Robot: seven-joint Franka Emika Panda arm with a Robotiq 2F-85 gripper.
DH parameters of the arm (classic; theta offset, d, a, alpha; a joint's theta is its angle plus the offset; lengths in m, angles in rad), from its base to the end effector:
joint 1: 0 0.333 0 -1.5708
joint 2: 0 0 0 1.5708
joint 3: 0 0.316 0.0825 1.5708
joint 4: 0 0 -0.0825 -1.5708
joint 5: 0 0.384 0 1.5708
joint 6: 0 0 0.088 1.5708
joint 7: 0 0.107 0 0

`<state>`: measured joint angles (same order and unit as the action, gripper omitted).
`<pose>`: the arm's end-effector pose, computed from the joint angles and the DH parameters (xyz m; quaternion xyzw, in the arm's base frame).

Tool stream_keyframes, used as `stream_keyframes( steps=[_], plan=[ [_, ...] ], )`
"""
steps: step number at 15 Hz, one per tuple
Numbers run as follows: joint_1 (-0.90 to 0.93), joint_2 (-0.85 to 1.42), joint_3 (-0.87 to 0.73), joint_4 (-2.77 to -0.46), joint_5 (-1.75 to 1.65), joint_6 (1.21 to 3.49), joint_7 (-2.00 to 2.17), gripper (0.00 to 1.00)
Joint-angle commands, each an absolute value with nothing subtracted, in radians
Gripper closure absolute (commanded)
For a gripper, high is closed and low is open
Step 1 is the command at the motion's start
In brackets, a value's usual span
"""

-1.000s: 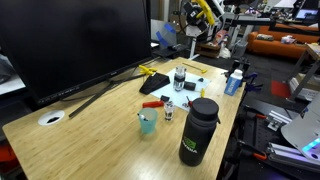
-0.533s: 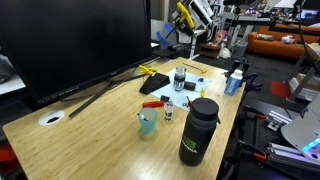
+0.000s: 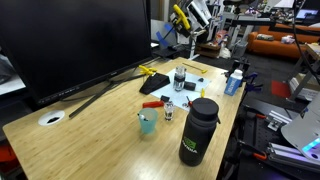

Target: Get the rightmost yellow object and put it behind all the yellow objects on the black base

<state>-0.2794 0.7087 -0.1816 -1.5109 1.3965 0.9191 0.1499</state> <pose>0.6159 -0.1250 0.3197 -0.6158 0.2043 0.3756 0.6619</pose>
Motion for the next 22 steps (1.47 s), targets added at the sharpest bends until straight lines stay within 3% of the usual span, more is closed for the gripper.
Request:
stream_keyframes(
  steps=[1, 5, 6, 16, 22],
  plan=[
    [-0.286, 0.71, -0.175, -1.508, 1.392, 0.92, 0.151, 0.91],
    [-0.286, 0.71, -0.175, -1.508, 1.392, 0.92, 0.151, 0.91],
    [-0.289, 0.717, -0.173, -1.503, 1.403, 0.92, 0.162, 0.98],
    [-0.373, 0.949, -0.119, -1.317, 1.589, 0.892, 0.439, 0.98],
    [-0.391, 1.079, -0.076, -1.199, 1.715, 0.984, 0.625, 0.98]
  ],
)
